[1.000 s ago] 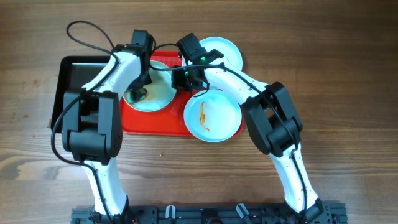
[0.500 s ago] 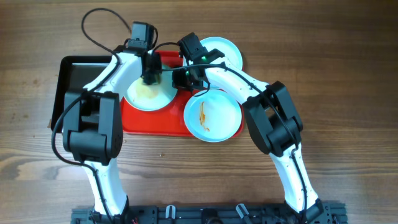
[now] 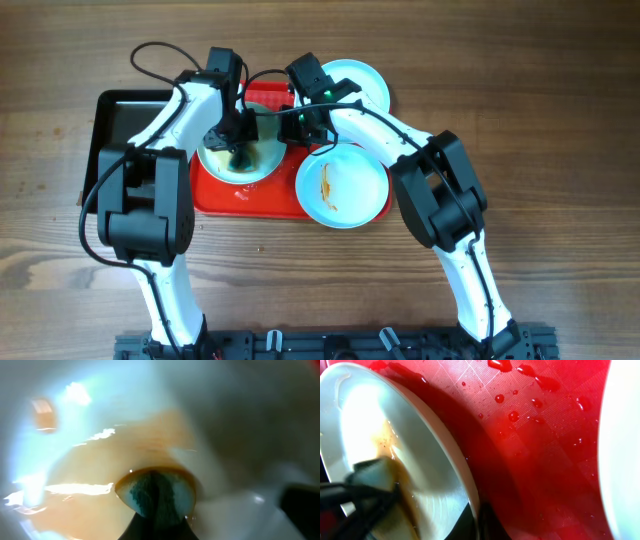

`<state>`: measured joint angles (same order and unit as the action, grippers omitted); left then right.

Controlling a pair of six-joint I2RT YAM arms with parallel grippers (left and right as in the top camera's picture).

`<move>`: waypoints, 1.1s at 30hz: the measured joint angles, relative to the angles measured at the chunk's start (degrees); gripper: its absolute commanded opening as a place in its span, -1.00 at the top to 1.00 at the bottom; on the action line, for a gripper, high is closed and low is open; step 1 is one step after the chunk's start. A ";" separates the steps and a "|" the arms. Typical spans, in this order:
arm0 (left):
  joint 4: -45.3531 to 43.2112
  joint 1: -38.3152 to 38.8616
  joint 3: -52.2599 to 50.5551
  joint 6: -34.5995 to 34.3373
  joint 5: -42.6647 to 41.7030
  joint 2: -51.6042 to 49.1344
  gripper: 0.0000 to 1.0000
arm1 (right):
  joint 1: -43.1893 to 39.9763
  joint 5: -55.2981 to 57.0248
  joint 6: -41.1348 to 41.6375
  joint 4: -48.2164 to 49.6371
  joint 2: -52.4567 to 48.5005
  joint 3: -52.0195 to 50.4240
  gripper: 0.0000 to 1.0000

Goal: Clean dirty plates on tray and stack at the side
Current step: 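Scrub the left plate with the sponge while right gripper holds its rim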

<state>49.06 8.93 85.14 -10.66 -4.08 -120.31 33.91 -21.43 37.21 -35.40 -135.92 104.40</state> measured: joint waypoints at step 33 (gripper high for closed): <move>-1.18 -1.68 -0.28 1.90 -12.98 -0.20 0.92 | 0.11 -0.81 -0.39 -0.09 0.00 0.00 0.91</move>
<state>47.88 7.25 84.86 -8.75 -17.06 -120.51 34.02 -22.24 36.82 -35.48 -135.92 104.40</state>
